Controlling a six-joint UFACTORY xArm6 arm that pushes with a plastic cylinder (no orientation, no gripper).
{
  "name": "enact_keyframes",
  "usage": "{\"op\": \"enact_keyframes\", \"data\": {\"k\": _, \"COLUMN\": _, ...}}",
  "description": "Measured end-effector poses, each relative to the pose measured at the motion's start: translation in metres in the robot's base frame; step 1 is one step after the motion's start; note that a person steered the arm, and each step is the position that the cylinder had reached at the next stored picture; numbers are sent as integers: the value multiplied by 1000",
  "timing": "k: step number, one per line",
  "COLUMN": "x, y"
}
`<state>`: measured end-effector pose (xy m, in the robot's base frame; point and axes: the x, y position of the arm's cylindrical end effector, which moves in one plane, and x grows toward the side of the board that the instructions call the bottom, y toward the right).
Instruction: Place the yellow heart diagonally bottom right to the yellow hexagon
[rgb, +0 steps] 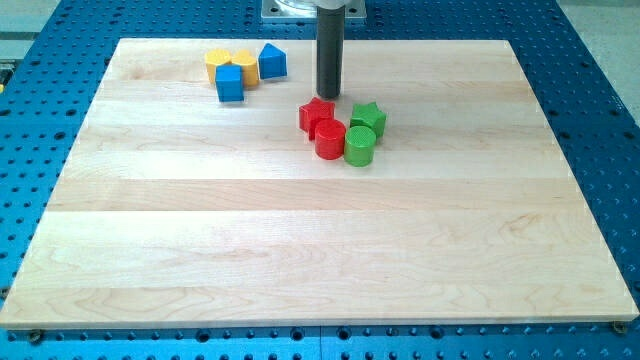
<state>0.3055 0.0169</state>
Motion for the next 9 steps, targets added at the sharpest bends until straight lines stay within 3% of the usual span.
{"op": "enact_keyframes", "data": {"k": 2, "x": -13, "y": 0}}
{"op": "enact_keyframes", "data": {"k": 4, "x": 8, "y": -40}}
{"op": "enact_keyframes", "data": {"k": 9, "x": -17, "y": -11}}
